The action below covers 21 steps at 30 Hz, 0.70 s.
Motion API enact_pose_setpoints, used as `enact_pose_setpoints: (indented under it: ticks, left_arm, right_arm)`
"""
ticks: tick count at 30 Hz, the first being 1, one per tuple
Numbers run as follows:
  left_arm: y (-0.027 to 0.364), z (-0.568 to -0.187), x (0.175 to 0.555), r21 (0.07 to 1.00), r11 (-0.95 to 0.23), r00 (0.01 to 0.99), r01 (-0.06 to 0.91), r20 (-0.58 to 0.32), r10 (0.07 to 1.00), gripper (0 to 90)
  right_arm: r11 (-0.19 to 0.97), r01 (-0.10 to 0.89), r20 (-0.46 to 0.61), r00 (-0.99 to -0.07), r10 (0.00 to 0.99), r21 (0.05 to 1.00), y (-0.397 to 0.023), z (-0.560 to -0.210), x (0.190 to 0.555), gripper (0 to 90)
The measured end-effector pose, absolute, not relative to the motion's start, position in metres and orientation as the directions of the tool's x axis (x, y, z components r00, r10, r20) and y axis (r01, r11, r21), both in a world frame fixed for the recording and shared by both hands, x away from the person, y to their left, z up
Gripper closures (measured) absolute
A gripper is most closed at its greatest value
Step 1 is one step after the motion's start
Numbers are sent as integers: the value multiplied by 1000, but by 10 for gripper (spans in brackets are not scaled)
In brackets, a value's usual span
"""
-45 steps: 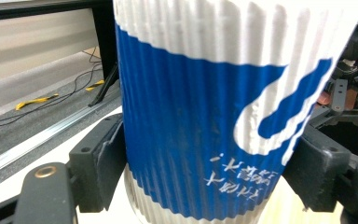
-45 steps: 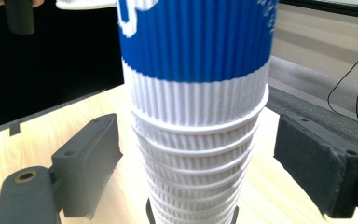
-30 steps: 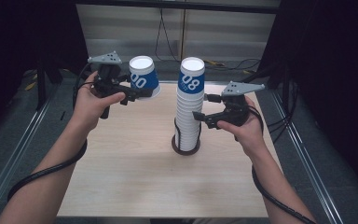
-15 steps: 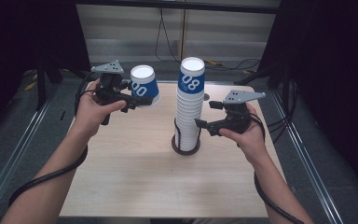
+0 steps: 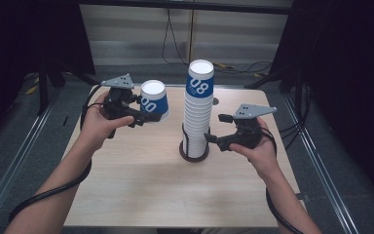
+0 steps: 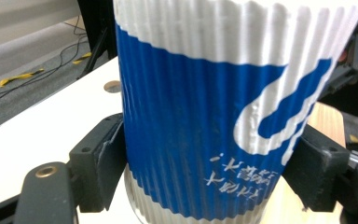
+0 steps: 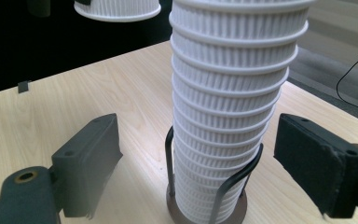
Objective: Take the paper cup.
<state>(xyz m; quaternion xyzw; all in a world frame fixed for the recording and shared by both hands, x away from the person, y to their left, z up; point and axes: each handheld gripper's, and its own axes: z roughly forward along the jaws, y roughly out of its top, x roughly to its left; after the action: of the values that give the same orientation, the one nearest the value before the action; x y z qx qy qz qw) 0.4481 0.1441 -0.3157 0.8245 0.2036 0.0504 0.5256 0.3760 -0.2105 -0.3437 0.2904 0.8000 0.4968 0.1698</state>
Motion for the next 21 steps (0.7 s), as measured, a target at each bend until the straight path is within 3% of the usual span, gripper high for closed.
enact_pose_setpoints:
  ticks: [21]
  left_arm:
    - [140,-339,434,853,-449,934,268,-115,339,238]
  right_arm:
    - [336,322,43,-776,629,885,-216,-370,364,137]
